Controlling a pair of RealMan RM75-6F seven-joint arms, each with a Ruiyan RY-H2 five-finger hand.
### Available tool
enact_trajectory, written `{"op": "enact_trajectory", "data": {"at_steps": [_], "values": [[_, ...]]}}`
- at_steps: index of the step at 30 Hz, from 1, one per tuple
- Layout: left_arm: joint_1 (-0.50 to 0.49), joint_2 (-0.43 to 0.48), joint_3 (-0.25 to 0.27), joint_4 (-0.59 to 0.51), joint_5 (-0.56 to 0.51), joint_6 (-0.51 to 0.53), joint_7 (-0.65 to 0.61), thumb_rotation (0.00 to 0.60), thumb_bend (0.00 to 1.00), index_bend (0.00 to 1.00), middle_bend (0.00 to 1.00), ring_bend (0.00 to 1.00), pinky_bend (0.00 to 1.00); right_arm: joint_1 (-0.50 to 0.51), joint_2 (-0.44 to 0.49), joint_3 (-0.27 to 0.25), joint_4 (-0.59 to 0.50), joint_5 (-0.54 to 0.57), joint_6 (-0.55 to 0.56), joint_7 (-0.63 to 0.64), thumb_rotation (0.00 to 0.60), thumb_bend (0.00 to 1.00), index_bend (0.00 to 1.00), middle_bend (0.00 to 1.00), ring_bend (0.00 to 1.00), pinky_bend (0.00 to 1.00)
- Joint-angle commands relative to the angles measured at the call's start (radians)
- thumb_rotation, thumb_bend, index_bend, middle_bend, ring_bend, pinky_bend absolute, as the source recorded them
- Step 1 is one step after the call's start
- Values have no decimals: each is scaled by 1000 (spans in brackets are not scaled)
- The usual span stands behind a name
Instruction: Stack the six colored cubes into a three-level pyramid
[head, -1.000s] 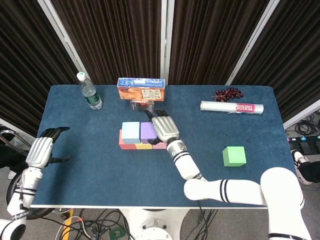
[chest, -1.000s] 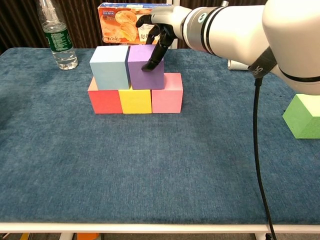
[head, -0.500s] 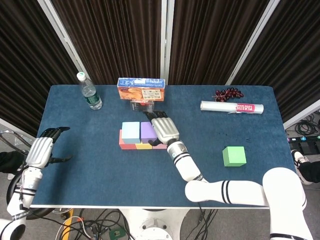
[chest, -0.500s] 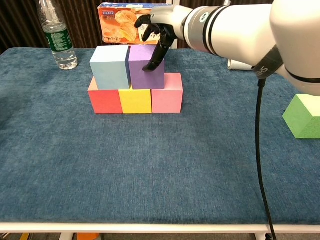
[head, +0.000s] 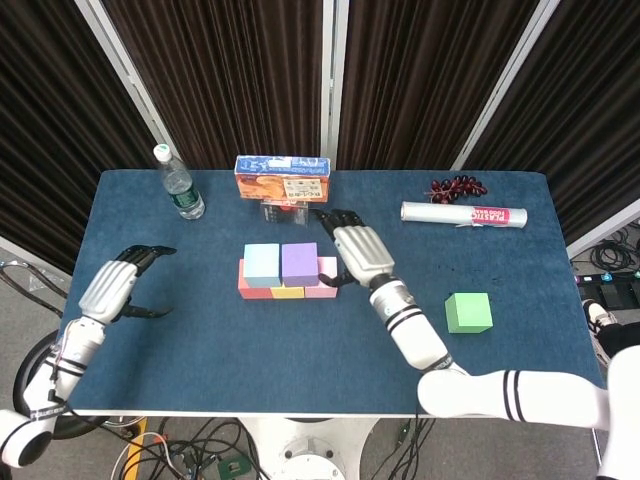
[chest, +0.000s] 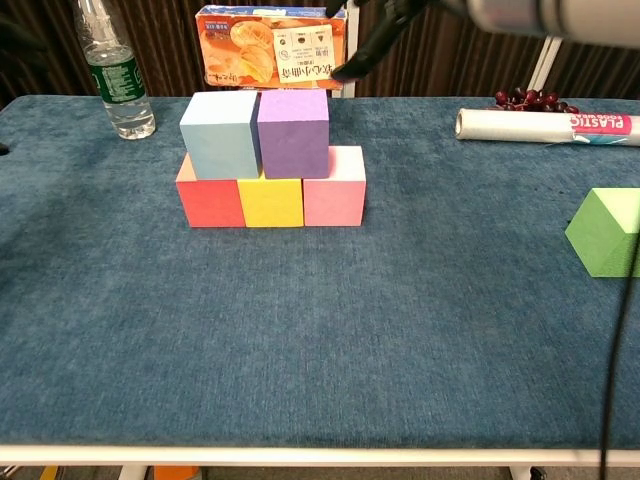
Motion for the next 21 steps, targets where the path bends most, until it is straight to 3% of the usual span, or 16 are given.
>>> {"op": "enact_trajectory", "data": {"at_steps": [1, 10, 14, 21], "values": [[-37, -10, 8, 11, 31, -32, -22, 600, 73, 187, 279, 212, 164, -54, 70, 0, -45, -43, -22, 64, 600, 147, 0, 144, 0, 0], [-103, -63, 49, 55, 67, -109, 23, 600, 73, 228, 295, 211, 163, -105, 136, -16, -57, -99, -43, 137, 600, 147, 0, 154, 0, 0], [-120, -96, 61, 77, 72, -118, 8, 600, 75, 228, 248, 164, 160, -112, 139, -32, -51, -111, -50, 147, 600, 147, 0, 155, 0, 0], [-133, -135, 68, 125, 67, -107, -43, 600, 77, 216, 230, 124, 160, -108, 147, -57, -47, -69, -129, 180, 600, 147, 0, 163, 0, 0]]}}
